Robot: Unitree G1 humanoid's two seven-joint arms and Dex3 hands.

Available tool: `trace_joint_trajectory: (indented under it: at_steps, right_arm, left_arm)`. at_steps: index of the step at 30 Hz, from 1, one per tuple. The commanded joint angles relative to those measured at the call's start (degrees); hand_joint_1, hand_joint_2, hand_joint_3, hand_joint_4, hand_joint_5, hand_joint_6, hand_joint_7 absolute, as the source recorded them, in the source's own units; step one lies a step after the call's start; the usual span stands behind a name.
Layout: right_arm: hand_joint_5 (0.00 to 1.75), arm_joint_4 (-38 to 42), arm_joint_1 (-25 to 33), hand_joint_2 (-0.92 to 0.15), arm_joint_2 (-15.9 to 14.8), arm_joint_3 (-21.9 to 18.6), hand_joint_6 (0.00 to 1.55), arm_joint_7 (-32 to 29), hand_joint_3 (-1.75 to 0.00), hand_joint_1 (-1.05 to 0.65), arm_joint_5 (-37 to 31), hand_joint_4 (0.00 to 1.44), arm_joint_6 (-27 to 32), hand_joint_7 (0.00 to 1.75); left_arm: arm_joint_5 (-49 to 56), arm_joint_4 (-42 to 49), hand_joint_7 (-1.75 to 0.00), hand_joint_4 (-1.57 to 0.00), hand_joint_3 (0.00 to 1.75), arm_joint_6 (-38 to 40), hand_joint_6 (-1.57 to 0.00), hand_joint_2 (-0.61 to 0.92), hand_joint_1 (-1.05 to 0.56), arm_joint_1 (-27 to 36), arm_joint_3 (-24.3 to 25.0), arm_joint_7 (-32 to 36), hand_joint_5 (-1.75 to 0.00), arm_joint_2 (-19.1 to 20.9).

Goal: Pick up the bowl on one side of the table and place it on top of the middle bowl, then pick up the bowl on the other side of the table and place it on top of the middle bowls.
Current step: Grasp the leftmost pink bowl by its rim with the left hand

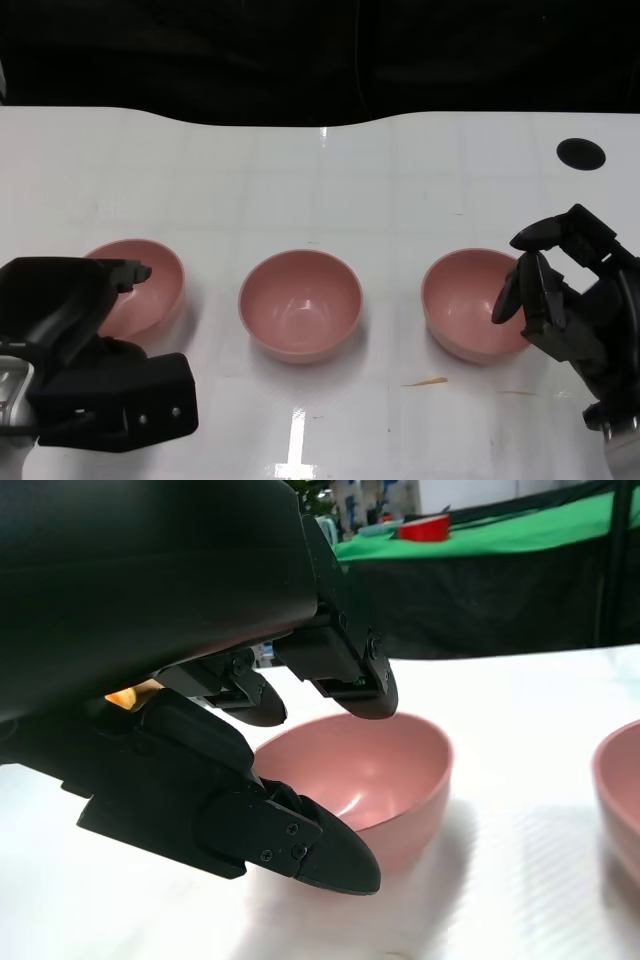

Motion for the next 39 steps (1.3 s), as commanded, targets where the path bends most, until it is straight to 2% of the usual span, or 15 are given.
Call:
trace_joint_trajectory:
  at_steps: [1, 9, 23, 30, 36, 39]
  right_arm:
    - [1.73, -0.5, -0.1, -0.58, -0.7, -0.7, 0.77, -0.6, -1.05, -0.1, 0.4, 0.85, 0.9, 1.46]
    - [1.74, -0.2, -0.1, -0.58, -0.6, -0.6, 0.76, -0.4, -1.06, -0.09, 0.1, 0.84, 0.1, 1.47]
    - [1.73, 0.4, -0.2, -0.59, -1.0, -1.0, 0.77, -0.1, -1.02, -0.1, 0.2, 0.85, 0.1, 1.46]
    - [1.73, 0.4, -0.2, -0.6, -1.1, -0.9, 0.76, -0.1, -1.02, -0.11, 0.2, 0.85, 0.2, 1.47]
    - [1.73, -0.5, 0.3, -0.59, -0.6, -0.5, 0.77, -1.2, -1.02, -0.08, 0.0, 0.85, 0.5, 1.46]
    - [1.74, 1.1, -0.6, -0.59, -0.7, -0.5, 0.76, -0.1, -1.06, -0.07, 0.2, 0.85, -1.1, 1.48]
  left_arm:
    - [-0.9, 3.1, 0.0, -0.66, 0.01, -0.7, -0.66, 0.86, -0.78, -1.9, -0.8, 0.1, 0.0, 1.0]
    - [-1.7, 9.3, 0.0, -0.67, 0.01, -1.8, -0.67, 0.87, -0.76, -5.3, -2.8, 1.9, 0.0, 0.7]
    - [-3.4, 14.7, -0.01, -0.67, 0.01, -2.3, -0.68, 0.9, -0.7, -8.3, -5.3, 3.6, -0.01, -1.4]
    - [-4.0, 15.3, -0.01, -0.68, 0.0, -2.2, -0.69, 0.9, -0.7, -8.6, -6.0, 4.2, -0.01, -1.2]
    - [-4.5, 19.5, -0.02, -0.73, 0.0, -3.7, -0.74, 0.91, -0.67, -10.1, -7.2, 5.8, -0.02, -1.4]
    - [-4.4, 27.7, -0.01, -0.71, 0.02, -4.4, -0.73, 0.92, -0.65, -13.6, -9.1, 5.9, 0.0, -2.6]
